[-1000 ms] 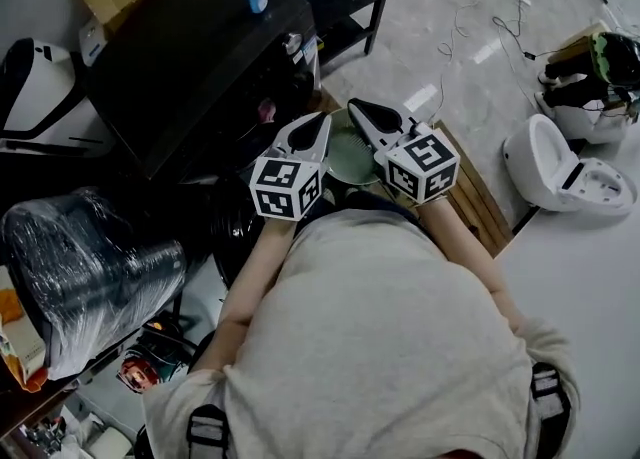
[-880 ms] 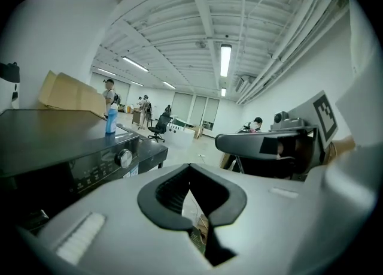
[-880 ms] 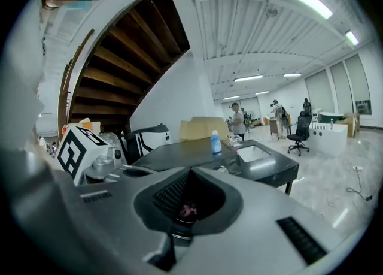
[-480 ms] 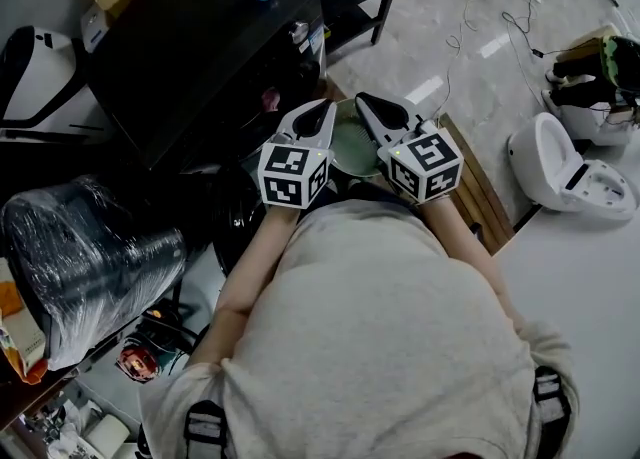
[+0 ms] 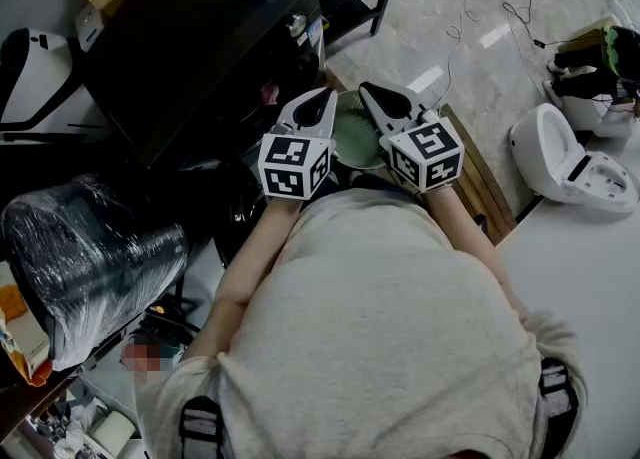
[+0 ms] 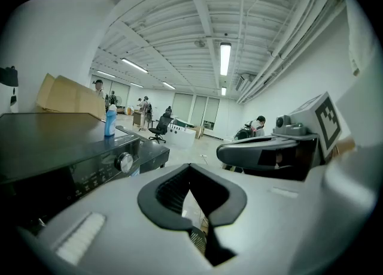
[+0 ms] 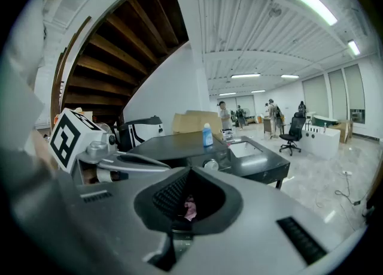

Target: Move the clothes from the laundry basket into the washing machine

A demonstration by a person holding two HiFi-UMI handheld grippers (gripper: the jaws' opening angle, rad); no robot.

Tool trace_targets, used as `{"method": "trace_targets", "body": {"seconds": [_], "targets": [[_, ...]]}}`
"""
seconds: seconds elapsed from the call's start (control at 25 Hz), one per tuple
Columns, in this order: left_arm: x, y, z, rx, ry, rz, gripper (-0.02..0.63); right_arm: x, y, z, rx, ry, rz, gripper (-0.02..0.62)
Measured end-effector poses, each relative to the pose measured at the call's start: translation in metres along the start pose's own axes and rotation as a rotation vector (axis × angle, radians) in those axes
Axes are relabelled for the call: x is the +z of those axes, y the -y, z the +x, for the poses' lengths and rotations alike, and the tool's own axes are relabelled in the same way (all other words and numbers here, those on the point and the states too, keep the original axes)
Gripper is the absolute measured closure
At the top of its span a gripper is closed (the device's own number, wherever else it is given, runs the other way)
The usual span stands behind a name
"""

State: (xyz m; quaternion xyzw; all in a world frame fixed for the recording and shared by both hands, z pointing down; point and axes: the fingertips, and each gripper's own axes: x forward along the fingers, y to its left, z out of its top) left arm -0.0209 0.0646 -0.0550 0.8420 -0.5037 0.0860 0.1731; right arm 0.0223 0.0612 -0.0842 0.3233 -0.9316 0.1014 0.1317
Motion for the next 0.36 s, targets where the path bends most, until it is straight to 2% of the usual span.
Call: {"method": "trace_targets", "body": {"seconds": [0.36], "targets": [[-0.0057,-0.0014,-0.0013,0.016,-0.018,0.001,0.597,-0.0080,0.0022,-0.0008,-0.016,-0.021,-0.001,0.586]]}}
